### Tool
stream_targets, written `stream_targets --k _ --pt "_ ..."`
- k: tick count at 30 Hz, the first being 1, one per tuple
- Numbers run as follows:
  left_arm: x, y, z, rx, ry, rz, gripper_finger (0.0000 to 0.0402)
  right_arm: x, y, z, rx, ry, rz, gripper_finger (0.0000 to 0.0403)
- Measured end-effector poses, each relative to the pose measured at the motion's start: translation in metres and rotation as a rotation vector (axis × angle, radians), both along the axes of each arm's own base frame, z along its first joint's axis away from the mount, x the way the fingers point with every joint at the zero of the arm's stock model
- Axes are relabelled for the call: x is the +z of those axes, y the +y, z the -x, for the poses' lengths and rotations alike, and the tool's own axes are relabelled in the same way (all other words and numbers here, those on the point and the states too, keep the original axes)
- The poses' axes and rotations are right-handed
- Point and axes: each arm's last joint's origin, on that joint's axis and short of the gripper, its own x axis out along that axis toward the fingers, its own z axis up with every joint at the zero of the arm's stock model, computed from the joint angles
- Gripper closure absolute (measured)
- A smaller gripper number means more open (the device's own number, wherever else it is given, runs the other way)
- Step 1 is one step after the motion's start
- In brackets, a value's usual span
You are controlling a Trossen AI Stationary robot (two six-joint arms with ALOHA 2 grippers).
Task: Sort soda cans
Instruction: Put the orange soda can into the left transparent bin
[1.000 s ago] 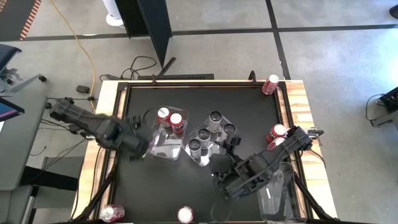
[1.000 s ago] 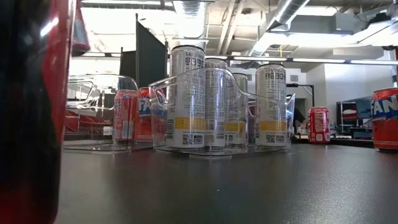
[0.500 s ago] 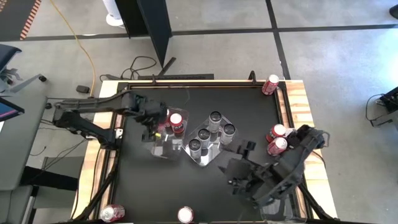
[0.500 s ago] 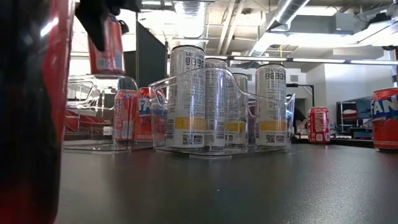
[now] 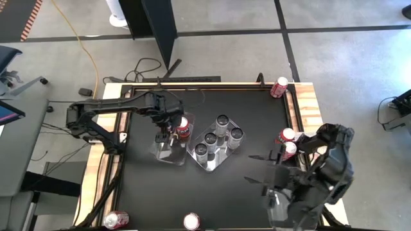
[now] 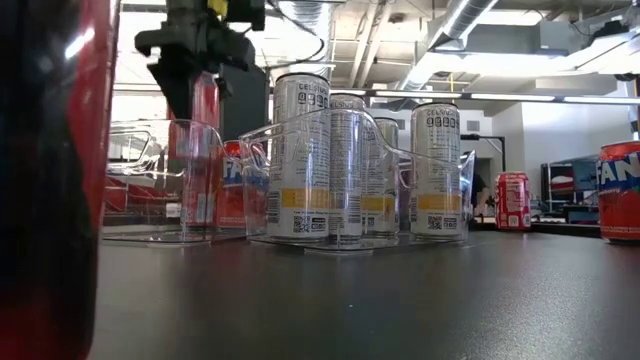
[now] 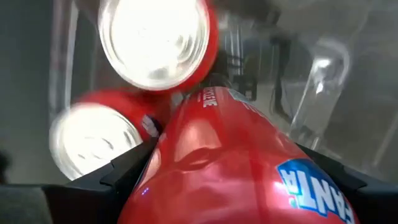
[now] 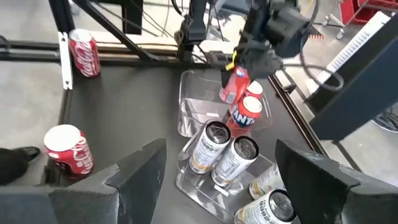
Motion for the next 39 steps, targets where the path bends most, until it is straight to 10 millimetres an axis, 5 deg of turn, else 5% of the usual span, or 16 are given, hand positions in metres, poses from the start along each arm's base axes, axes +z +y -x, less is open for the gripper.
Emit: stream_targets --k 8,39 --pt "-0.029 0.007 0.008 0.017 0.048 0.016 0.0107 0.014 -0.008 0.018 0.01 -0.059 -0.005 0.0086" --pt "-0.073 0.019 0.015 0.106 0.002 -0.041 0.0108 0.014 -0.008 0.017 0.009 -0.058 0.005 0.0086"
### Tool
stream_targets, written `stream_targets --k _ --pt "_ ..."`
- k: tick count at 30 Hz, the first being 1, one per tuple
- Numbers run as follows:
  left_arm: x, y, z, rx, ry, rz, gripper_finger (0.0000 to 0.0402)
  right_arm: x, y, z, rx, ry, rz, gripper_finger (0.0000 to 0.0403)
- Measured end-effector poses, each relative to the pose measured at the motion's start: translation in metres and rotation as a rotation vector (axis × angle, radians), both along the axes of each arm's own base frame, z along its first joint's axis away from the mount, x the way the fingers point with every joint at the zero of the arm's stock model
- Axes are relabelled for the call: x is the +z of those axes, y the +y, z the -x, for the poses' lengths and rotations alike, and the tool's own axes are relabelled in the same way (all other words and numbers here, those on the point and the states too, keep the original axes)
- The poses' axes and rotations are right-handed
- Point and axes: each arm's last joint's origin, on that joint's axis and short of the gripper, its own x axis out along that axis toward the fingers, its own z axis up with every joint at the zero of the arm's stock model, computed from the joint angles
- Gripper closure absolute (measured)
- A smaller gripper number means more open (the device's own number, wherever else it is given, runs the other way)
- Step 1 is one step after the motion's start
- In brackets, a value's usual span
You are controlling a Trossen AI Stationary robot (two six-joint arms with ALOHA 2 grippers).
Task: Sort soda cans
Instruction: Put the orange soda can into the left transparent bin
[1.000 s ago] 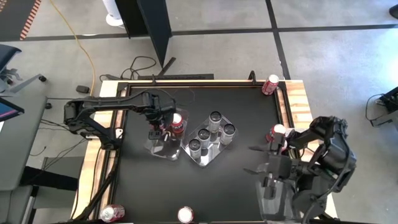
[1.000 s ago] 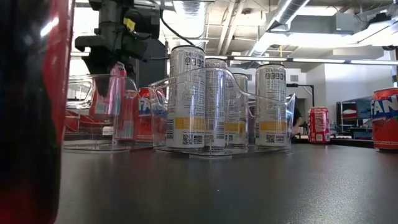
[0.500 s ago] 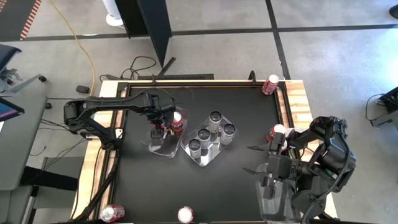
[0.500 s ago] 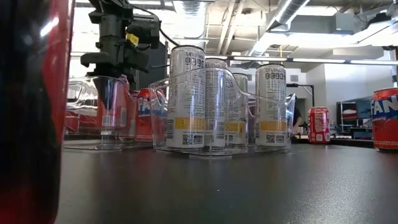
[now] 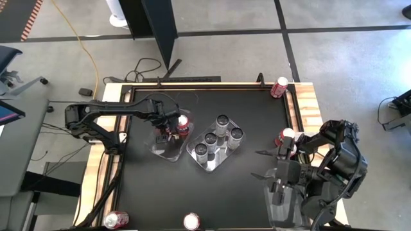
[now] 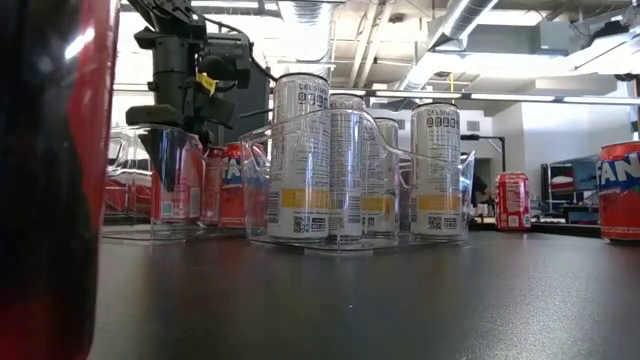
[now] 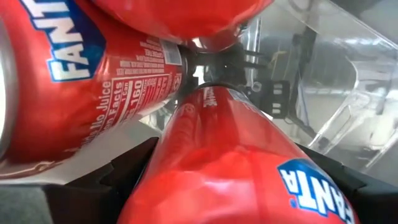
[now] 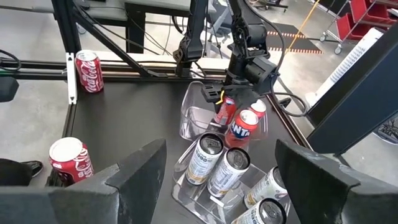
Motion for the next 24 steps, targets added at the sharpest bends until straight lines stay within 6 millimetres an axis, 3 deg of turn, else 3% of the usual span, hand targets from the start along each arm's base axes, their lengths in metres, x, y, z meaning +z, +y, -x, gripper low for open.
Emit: stream_targets --k 8,12,18,24 --pt "-0.0012 0.0002 0.0 0.048 -0.001 0.001 0.0105 0.0 0.0 0.0 -0.004 -0.003 -0.008 0.0086" --pt "-0.0022 -0.0001 0.0008 0.058 0.006 0.012 0.0024 0.0 0.0 0.0 -0.004 -0.003 -0.007 0.0086" --pt "-0.0024 -0.0002 0.001 0.086 0.006 0.018 0.0064 -0.0001 0.0001 -0.0001 -0.004 -0.003 -0.008 0.0086" --pt "0.0067 -0.0001 0.0 0.097 0.017 0.02 0.0063 -0.0001 0.0001 -0.0001 -0.003 -0.003 -0.008 0.0086"
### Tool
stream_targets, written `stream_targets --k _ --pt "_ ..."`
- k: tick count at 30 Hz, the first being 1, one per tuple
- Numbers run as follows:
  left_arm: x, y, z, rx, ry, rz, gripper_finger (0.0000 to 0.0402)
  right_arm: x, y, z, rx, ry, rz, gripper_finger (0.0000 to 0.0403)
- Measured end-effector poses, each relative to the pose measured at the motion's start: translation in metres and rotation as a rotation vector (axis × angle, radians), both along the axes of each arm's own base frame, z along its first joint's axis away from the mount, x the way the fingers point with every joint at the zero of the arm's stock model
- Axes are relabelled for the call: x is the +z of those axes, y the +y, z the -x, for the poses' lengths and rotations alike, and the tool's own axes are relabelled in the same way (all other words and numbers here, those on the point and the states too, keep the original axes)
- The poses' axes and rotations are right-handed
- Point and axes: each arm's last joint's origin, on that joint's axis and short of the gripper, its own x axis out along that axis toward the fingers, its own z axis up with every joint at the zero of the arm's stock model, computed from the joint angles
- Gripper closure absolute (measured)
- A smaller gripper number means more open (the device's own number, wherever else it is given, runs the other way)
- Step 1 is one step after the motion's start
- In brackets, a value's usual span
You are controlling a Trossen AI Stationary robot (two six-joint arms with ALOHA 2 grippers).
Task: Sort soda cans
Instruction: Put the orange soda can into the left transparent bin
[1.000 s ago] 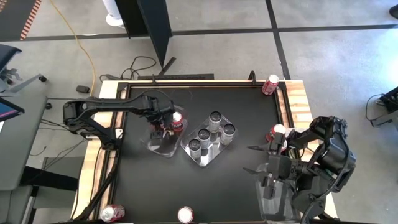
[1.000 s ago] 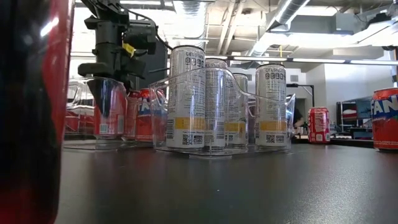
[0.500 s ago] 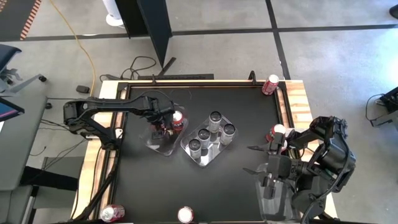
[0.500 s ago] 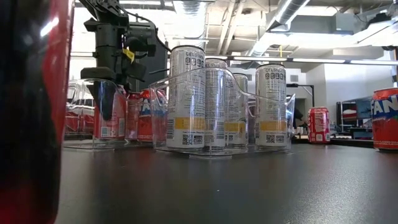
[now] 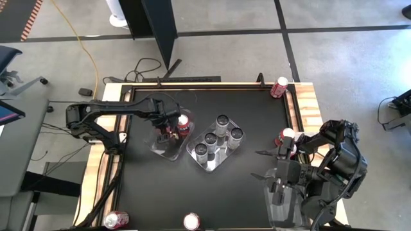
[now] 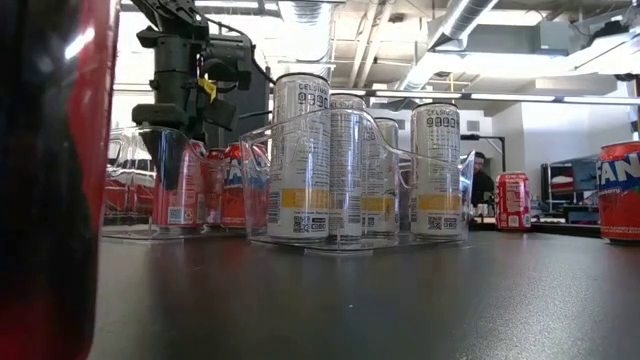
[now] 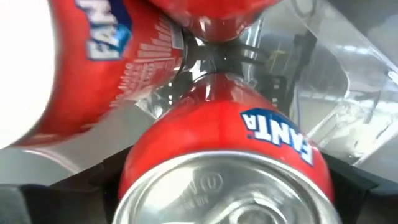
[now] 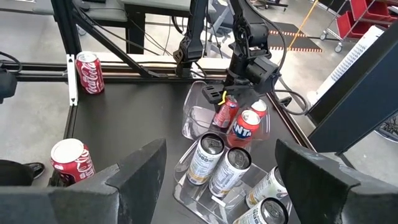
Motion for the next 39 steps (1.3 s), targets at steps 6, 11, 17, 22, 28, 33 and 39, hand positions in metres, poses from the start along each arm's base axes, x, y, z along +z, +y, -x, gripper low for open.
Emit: stream_targets --k 6,11,17,22,28,33,39 --pt "0.013 0.0 -0.001 0.0 0.014 0.003 0.0057 0.0 0.0 0.0 0.0 0.0 0.0 0.0086" --pt "0.024 -0.001 -0.001 0.001 0.038 0.003 0.0056 0.0 0.0 0.0 0.0 0.0 0.0 0.0086" --pt "0.039 -0.006 0.001 0.028 0.055 -0.011 0.0056 0.0 0.0 0.0 0.001 0.001 0.0 0.0086" --pt "0.061 -0.015 0.009 0.05 -0.053 -0.06 0.0056 0.0 0.0 0.0 0.002 0.003 0.0 0.0086" --pt "0.104 -0.037 0.04 0.134 -0.319 -0.135 0.0056 0.0 0.0 0.0 0.0 0.003 0.0 0.0086" --pt "0.145 -0.063 0.07 0.177 -0.673 -0.204 0.0056 -0.001 -0.007 -0.007 -0.021 0.016 -0.007 0.0086" --pt "0.161 -0.097 0.082 0.065 -1.037 -0.227 0.0056 -0.002 -0.028 -0.027 -0.07 0.078 -0.047 0.0086"
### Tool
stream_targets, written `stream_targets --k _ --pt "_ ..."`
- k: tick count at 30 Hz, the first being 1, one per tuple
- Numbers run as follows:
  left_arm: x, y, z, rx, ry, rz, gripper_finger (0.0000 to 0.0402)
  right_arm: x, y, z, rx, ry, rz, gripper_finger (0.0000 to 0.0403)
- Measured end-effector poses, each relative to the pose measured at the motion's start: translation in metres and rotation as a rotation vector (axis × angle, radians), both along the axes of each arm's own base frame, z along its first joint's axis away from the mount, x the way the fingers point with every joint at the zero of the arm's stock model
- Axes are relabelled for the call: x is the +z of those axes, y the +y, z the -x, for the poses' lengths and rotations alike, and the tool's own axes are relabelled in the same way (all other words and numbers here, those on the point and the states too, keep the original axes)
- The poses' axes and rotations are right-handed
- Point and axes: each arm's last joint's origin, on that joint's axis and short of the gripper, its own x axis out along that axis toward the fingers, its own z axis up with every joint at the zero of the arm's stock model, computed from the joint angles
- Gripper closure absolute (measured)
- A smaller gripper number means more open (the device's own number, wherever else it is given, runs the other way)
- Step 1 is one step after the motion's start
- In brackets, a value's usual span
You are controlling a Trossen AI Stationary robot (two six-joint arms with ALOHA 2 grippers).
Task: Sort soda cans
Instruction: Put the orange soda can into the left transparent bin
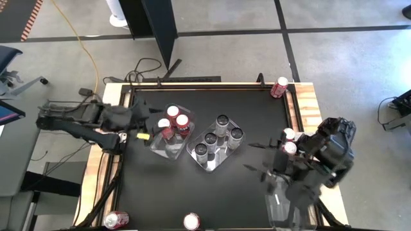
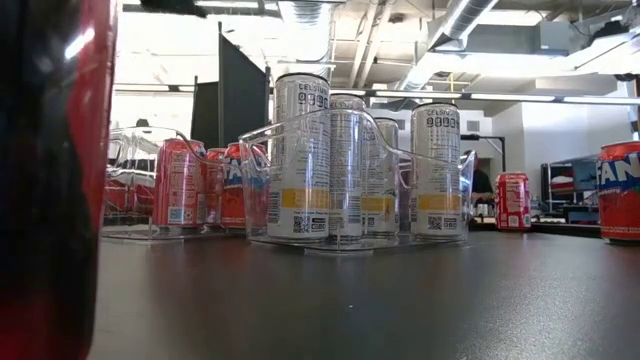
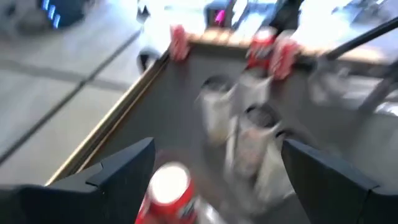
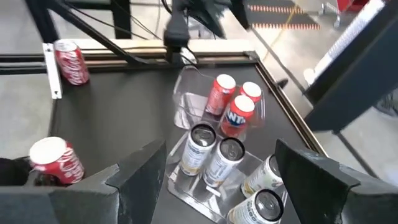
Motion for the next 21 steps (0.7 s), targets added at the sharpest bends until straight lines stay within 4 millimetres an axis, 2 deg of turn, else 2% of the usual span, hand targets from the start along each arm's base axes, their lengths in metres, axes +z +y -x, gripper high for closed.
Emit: stream_targets --k 6,13,18,21 --pt "-0.018 -0.024 -0.004 -0.027 -0.069 -0.072 0.0056 -0.001 -0.039 -0.027 -0.146 0.021 -0.027 0.0086" --pt "-0.067 -0.045 -0.012 -0.084 -0.123 -0.159 0.0056 -0.005 -0.109 -0.057 -0.328 0.096 -0.14 0.0086" --pt "-0.104 -0.047 -0.013 -0.106 -0.185 -0.116 0.0056 -0.024 -0.165 -0.068 -0.47 0.203 -0.23 0.0086" --pt "-0.109 -0.047 -0.011 -0.135 -0.254 -0.079 0.0056 -0.042 -0.199 -0.065 -0.559 0.288 -0.344 0.0086"
